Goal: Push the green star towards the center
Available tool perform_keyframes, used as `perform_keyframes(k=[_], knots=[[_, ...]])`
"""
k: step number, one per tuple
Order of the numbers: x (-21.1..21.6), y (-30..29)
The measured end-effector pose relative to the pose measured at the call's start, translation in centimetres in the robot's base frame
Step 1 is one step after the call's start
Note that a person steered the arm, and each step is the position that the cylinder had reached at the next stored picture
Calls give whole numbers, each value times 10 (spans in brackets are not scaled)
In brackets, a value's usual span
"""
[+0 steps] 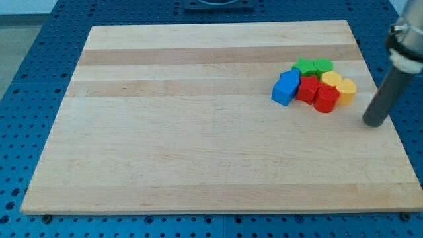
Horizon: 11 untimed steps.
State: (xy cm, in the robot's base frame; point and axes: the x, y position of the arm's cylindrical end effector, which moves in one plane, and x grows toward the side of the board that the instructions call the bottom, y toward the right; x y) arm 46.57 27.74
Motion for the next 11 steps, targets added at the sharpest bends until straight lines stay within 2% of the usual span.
perform_keyframes(k=[1, 2, 3, 6, 9, 11], knots=[[-40, 28], [-84, 28], [-113, -10], [-121, -166], [-118, -263], [-87, -327]])
